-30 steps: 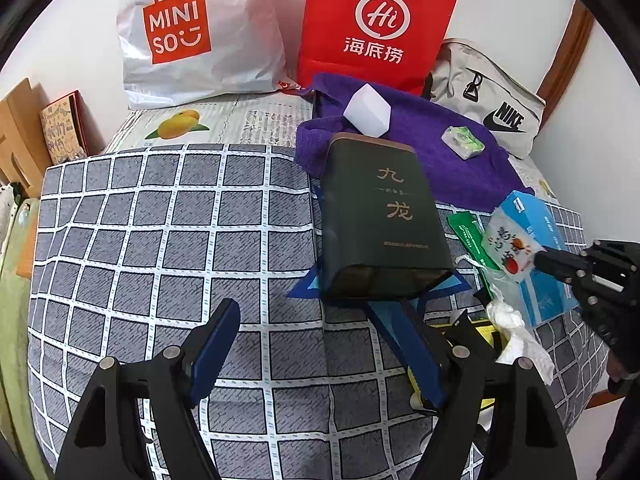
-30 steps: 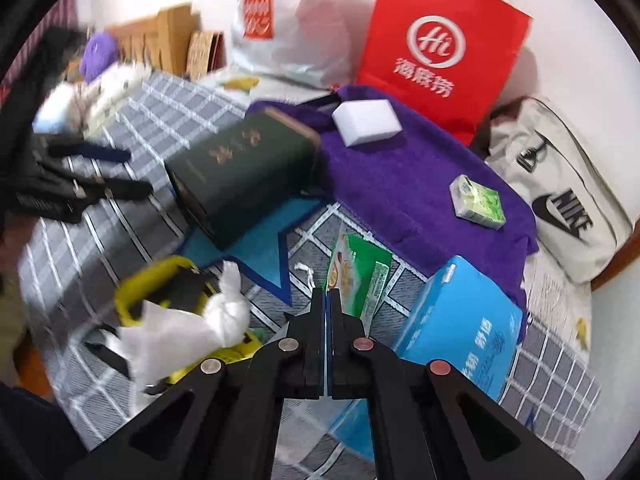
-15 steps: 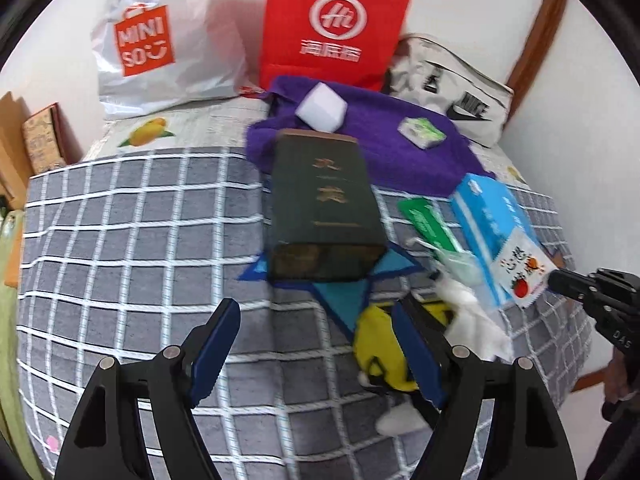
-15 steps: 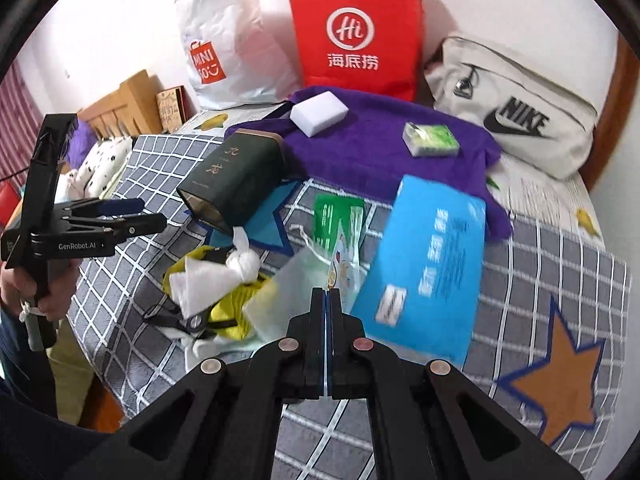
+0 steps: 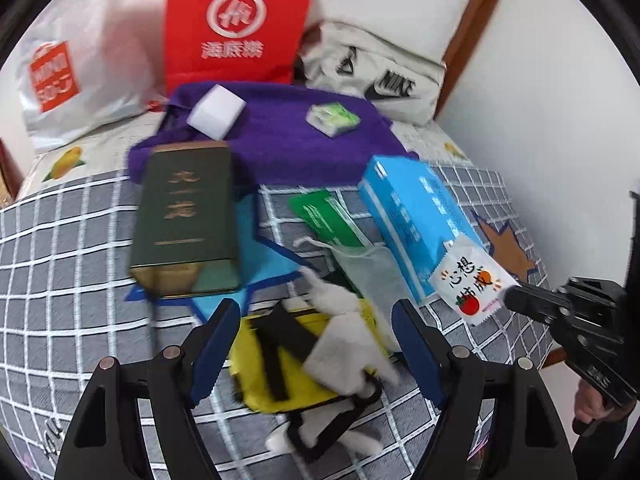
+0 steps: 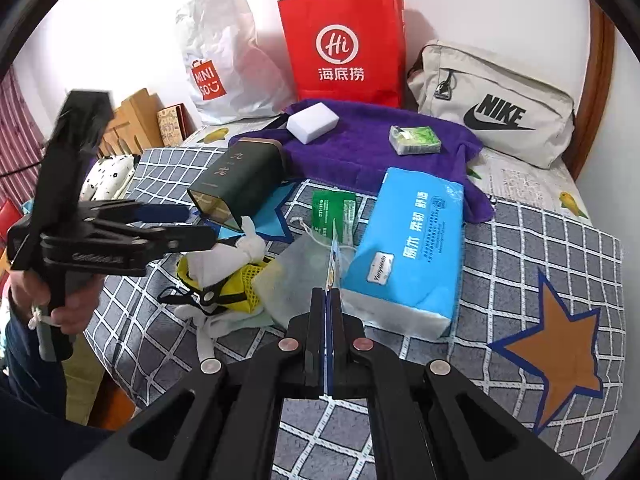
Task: Organize soft objects
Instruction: 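Lift orange-print packet with right gripper while left gripper grasps the white cloth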
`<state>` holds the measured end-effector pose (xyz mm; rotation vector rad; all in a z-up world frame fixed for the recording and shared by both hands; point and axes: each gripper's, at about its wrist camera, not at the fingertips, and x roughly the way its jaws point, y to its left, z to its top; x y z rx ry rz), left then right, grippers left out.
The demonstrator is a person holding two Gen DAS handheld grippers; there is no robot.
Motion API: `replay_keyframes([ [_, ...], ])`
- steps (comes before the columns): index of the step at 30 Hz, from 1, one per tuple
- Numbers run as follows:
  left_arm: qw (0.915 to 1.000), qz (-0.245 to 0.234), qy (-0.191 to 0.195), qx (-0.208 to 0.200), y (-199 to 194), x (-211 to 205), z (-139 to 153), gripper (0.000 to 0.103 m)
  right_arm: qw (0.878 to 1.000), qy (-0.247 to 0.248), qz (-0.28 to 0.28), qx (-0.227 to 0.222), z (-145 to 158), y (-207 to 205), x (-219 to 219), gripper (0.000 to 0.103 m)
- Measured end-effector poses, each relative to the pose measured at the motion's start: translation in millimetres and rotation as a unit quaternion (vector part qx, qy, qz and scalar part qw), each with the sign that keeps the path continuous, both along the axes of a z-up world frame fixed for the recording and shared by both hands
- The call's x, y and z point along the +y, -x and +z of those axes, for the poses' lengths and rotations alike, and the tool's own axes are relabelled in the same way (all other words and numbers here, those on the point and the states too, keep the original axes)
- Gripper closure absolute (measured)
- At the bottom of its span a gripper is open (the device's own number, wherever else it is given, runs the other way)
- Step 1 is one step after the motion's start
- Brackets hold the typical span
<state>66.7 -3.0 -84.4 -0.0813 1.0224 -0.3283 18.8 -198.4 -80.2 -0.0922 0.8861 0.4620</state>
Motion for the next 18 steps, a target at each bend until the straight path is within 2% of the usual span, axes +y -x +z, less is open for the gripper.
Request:
replay_keyframes([
  [2, 0.9996, -0.008, -0.025, 0.008, -2.9, -11.4, -7.6, 0.03, 1.0, -0.003, 0.0, 0.0, -0.1, 3.8, -3.9, 0.103],
  [4, 0.9991, -0.016, -0.035, 0.016, -3.7, -18.7, -15.1, 0.041, 1.0, -0.004, -0.003, 0.003, -1.7, 6.4, -8.3, 0.103],
  [9, 0.9984, -0.023, -0.044, 0.029, -4.6, -22.7, -27.2, 0.063, 1.0, -0.004, -0.015, 0.009, -7.3, 7.6, -18.3, 0.103],
  [13, 0.9984, -0.04, -0.03, 0.024, -0.9, -25.8, -24.6, 0.088, 1.0, -0.009, -0.022, 0.009, -8.5, 5.4, -22.1, 0.103],
  [18, 0.9978, -0.05, -0.043, -0.002, 7.7, -29.3, -12.6, 0.091, 1.0, -0.014, -0.015, 0.014, -12.6, 4.0, -20.8, 0.103],
])
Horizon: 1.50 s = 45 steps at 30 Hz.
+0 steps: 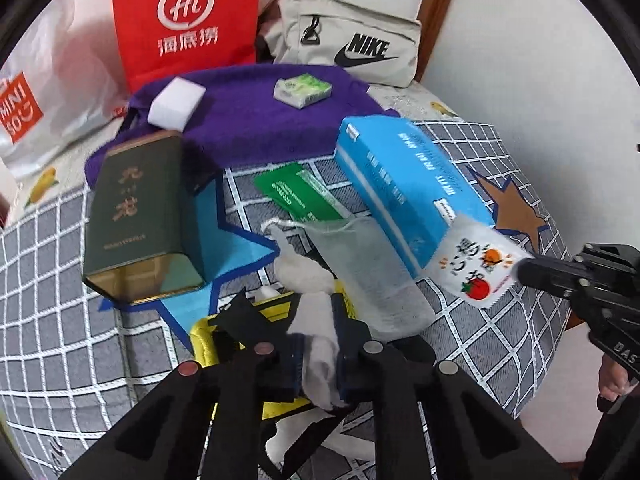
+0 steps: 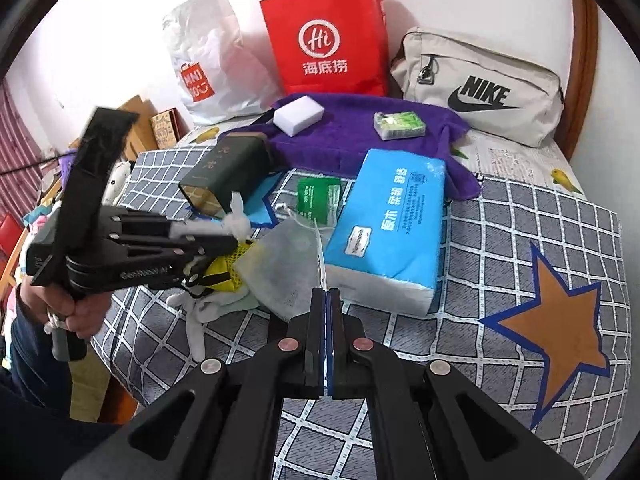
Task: Organize soft objects
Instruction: 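Lift orange-print packet with right gripper while left gripper grasps the white cloth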
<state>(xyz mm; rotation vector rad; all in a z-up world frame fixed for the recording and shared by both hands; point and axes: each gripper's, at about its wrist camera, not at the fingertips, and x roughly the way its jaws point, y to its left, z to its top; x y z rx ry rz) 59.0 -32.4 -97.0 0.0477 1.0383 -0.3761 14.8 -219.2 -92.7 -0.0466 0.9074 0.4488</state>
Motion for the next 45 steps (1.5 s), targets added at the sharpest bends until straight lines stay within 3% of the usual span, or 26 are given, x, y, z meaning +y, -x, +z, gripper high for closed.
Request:
replay_keyframes([
  [10, 0.9998, 0.018, 0.004, 0.006, 1.8, 14.5, -3.8, 0.091, 1.0, 0.01, 0.007, 0.029, -27.7, -2.6, 3.7, 0.102],
  [23, 0.9998, 0.014, 0.011, 0.011, 0.5, 15.2, -9.5, 0.091, 0.999, 0.005, 0.003, 0.037, -37.3, -16.8, 14.2, 0.097],
  [34, 0.9997, 0.015, 0.013, 0.01, -0.9, 20.4, -8.2, 0.091, 0.999, 0.015, 0.001, 0.042, -44.5, -31.1, 26.7, 0.077],
  [40, 0.9997, 0.016, 0.013, 0.012, -1.5, 22.6, -8.4, 0.091, 0.999, 0.019, 0.008, 0.032, -44.0, -35.4, 40.6, 0.078],
  [43, 0.9997, 0.014, 0.012, 0.013, -0.5, 22.2, -9.0, 0.091, 0.999, 0.019, 0.008, 0.032, -48.8, -35.9, 45.9, 0.097],
  [45, 0.9997, 0.015, 0.011, 0.014, 0.1, 22.2, -9.2, 0.091, 0.999, 0.023, 0.007, 0.025, -50.0, -34.1, 47.2, 0.099],
])
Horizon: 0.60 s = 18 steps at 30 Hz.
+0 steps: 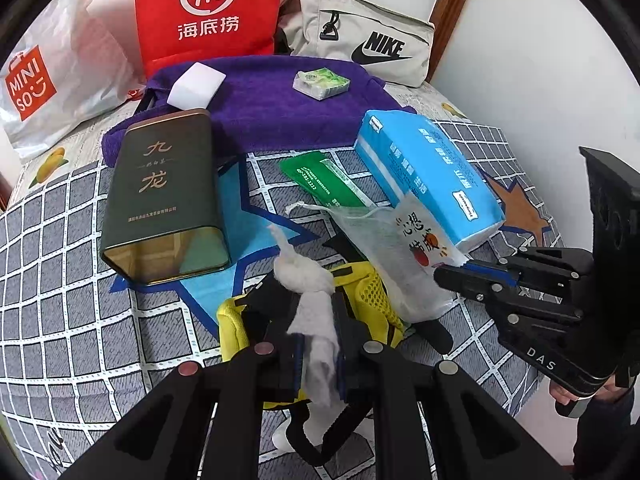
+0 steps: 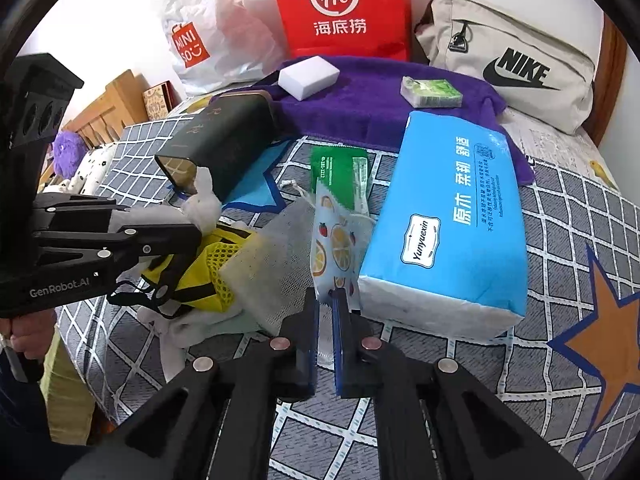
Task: Organize soft objects
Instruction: 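Lift orange-print packet with right gripper while left gripper grasps the white cloth, then carry white cloth and orange-print packet over the purple towel with both grippers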
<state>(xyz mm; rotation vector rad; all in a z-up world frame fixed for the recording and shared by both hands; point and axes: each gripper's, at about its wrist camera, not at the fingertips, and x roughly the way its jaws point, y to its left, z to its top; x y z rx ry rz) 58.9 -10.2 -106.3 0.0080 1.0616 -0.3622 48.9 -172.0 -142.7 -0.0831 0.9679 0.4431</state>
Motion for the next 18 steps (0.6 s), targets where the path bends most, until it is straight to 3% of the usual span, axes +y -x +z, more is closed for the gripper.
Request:
replay_keyframes([
  [9, 1.0, -0.001, -0.001, -0.003, 1.4, 0.2, 1.5, 0.091, 1.0, -0.026, 0.003, 0.01, 16.9, 21.7, -20.3, 0.102],
  [18, 1.0, 0.0, -0.006, -0.003, 3.2, -1.7, 3.7, 0.091, 0.999, -0.032, -0.022, 0.033, 6.6, 23.6, -42.8, 0.101],
])
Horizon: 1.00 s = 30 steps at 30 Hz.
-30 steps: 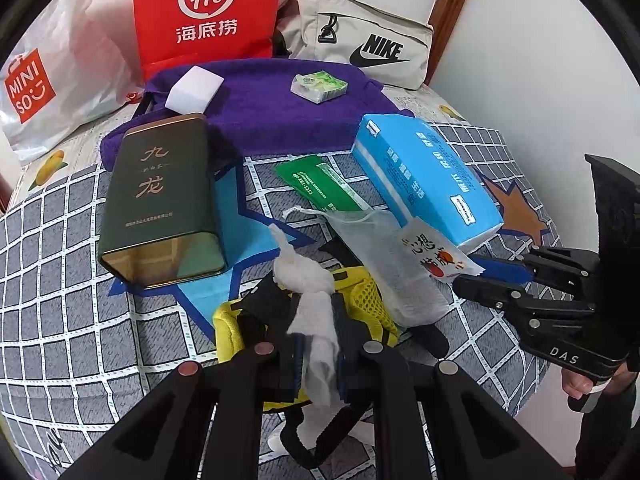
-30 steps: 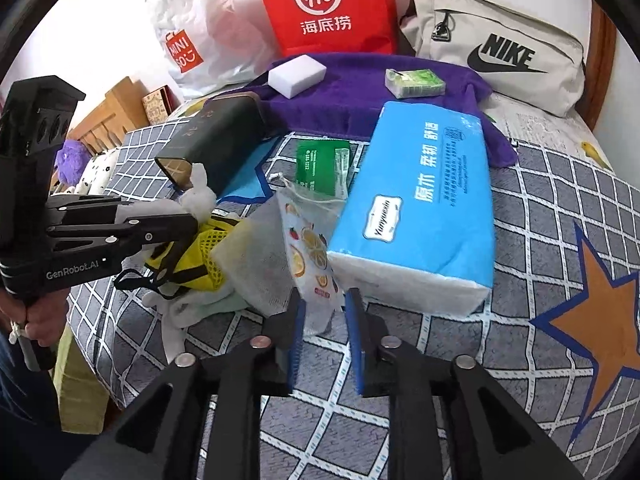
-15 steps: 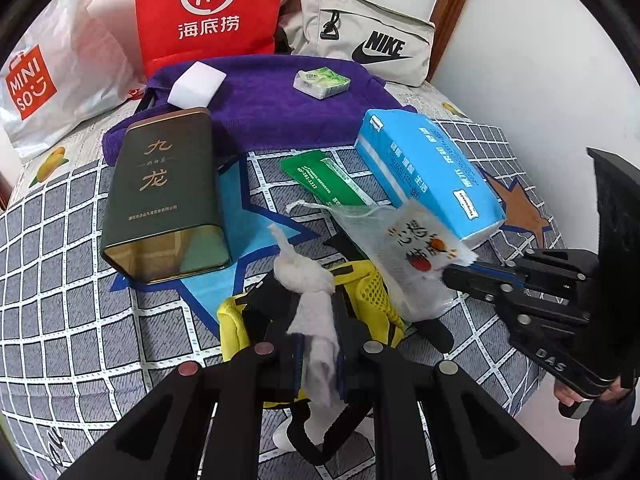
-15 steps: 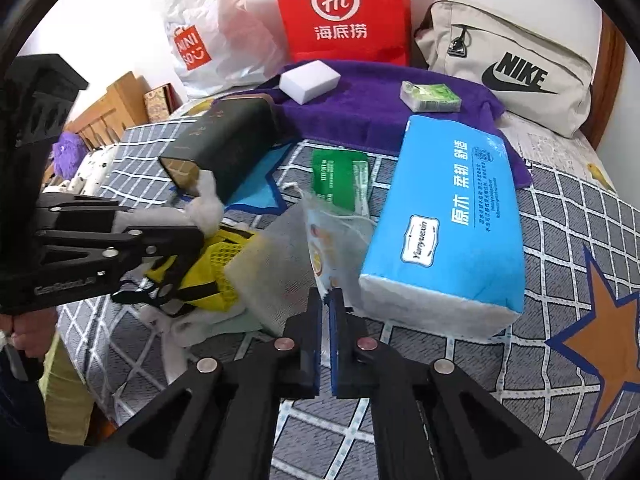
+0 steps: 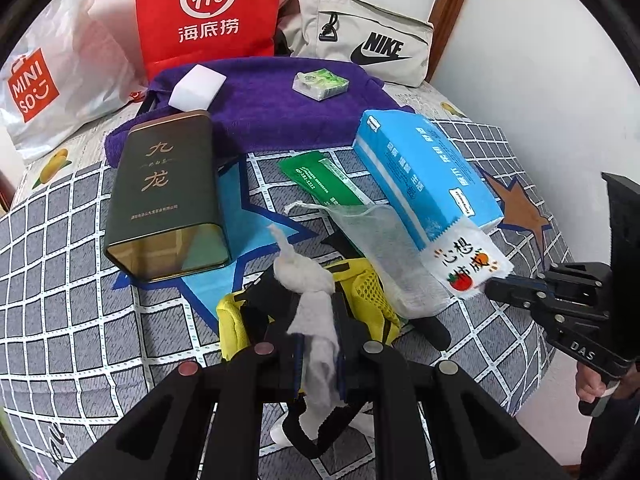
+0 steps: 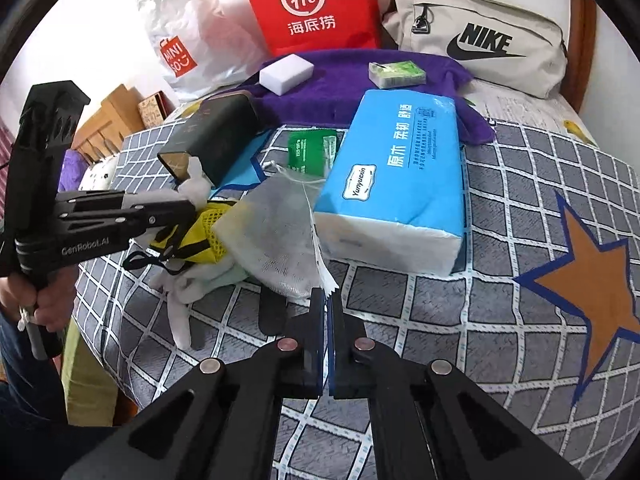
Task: Organize soft objects
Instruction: 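Carry white cloth and orange-print packet over the purple towel with both grippers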
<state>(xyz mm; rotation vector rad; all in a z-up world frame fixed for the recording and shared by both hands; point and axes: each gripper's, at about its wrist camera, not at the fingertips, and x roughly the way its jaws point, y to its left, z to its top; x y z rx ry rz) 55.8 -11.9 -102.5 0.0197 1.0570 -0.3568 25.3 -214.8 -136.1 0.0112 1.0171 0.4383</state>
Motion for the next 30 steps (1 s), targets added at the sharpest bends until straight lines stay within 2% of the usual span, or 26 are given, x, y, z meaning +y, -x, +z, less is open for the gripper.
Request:
replay_keyframes([
  [10, 1.0, 0.002, -0.002, 0.001, -0.8, 1.7, 0.5, 0.091, 1.0, -0.014, -0.001, -0.003, -3.3, -16.8, 2.3, 0.097],
  [14, 1.0, 0.0, -0.003, 0.003, -1.5, 1.5, -0.8, 0.091, 1.0, -0.015, 0.008, -0.002, -6.9, -23.0, 9.0, 0.08],
  [15, 1.0, 0.0, -0.002, 0.004, -1.4, 1.7, -1.1, 0.091, 1.0, -0.017, 0.007, -0.004, -7.5, -24.1, 9.2, 0.079],
  [19, 1.0, 0.002, -0.001, 0.004, -1.4, 2.3, -2.0, 0.091, 1.0, -0.016, 0.006, -0.007, -11.6, -32.0, 15.0, 0.08],
  [22, 1.0, 0.004, 0.001, 0.003, -1.3, 3.5, -1.4, 0.091, 1.0, -0.016, 0.01, -0.001, -15.6, -33.4, 18.9, 0.099],
  [30, 0.9997, 0.017, 0.009, -0.013, -1.1, 15.7, 9.9, 0.091, 0.999, -0.001, 0.022, -0.03, 3.8, -15.6, 21.1, 0.099],
])
